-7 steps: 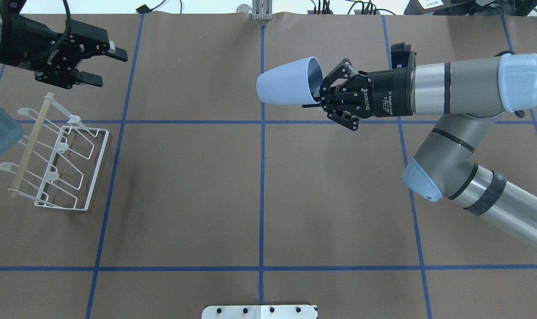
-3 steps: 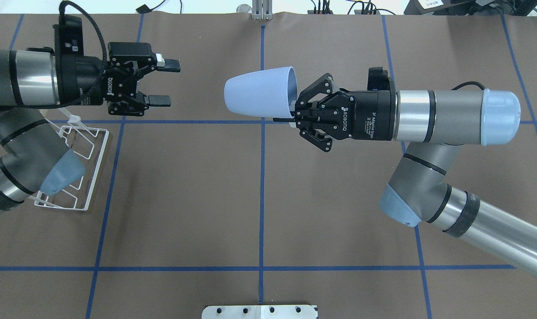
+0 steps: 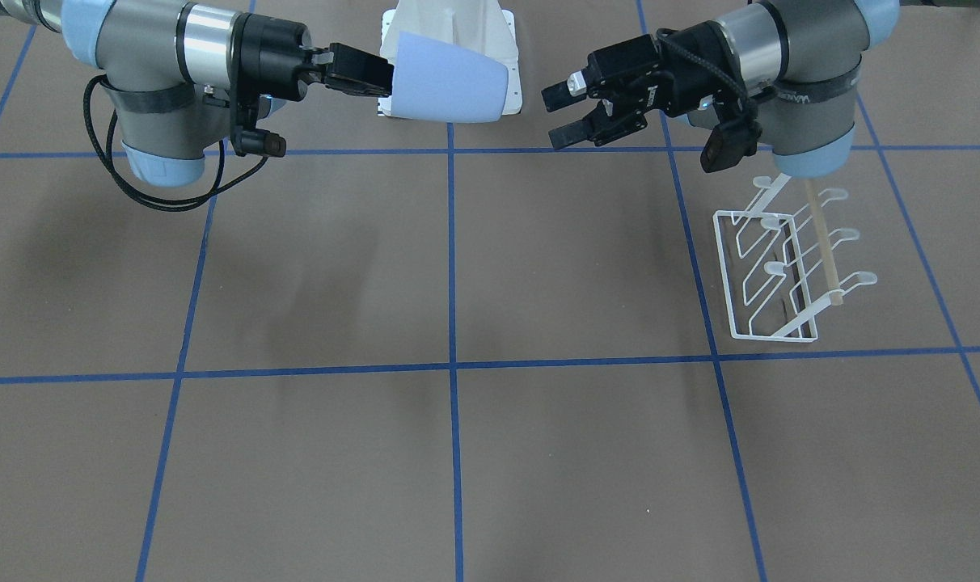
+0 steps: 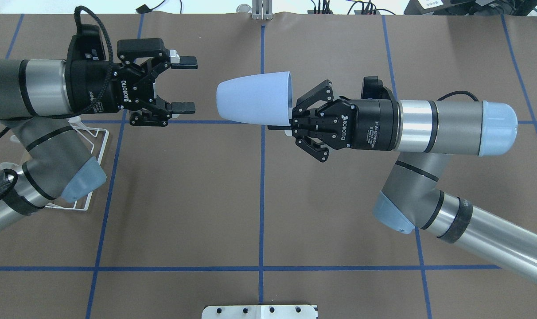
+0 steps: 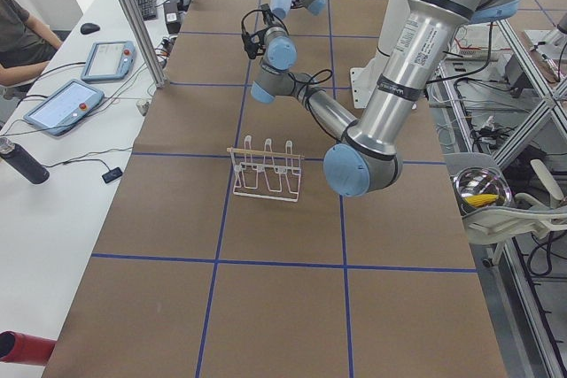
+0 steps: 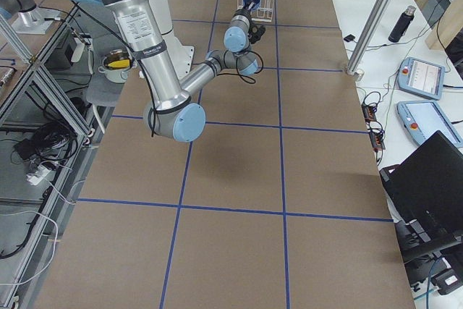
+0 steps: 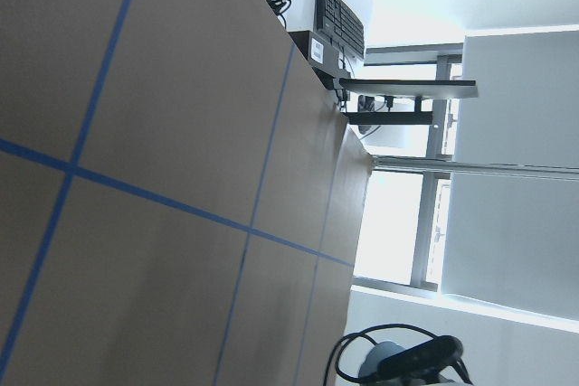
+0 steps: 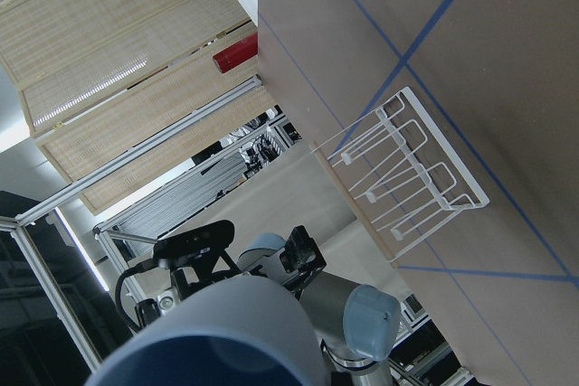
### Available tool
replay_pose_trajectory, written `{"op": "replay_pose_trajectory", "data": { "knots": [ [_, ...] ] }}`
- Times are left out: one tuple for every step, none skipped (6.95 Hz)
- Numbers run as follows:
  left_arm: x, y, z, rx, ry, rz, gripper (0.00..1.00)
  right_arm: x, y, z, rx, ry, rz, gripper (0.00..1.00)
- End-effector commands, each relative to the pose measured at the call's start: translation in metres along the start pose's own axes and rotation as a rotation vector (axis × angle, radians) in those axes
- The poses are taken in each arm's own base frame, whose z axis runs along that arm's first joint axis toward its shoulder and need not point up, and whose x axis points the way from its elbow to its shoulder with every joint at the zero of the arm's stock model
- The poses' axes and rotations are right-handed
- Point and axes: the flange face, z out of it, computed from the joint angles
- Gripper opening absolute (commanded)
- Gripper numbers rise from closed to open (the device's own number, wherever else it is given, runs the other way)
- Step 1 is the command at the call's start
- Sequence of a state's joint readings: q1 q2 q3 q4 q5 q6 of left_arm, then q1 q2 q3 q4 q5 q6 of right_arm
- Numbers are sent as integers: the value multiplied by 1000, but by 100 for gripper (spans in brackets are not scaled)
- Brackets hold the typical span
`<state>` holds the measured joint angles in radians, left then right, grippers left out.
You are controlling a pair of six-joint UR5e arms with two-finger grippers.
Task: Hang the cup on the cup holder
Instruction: 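Close the left gripper on the cup's base held by the right gripper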
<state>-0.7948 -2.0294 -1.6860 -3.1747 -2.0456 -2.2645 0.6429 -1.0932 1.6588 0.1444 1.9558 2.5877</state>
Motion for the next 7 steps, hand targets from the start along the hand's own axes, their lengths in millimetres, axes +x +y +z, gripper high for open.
{"op": "replay_pose_trajectory", "data": {
  "knots": [
    [-7, 15, 5, -38, 86, -41, 98, 3, 6, 0, -37, -20, 23, 0],
    [-16, 27, 13, -58, 133, -52, 97, 7, 12, 1, -68, -56, 22, 0],
    [-15, 31, 16, -68, 141, -65, 97, 13, 14, 5, -72, -68, 33, 0],
    [-11, 33, 20, -76, 148, -71, 97, 14, 16, 7, -74, -73, 36, 0],
    [-11, 36, 22, -86, 150, -84, 97, 17, 18, 11, -78, -75, 41, 0],
    [-10, 41, 28, -99, 155, -86, 97, 18, 19, 12, -81, -75, 43, 0],
    [-9, 44, 32, -107, 157, -87, 97, 20, 20, 12, -82, -72, 45, 0]
  ]
}}
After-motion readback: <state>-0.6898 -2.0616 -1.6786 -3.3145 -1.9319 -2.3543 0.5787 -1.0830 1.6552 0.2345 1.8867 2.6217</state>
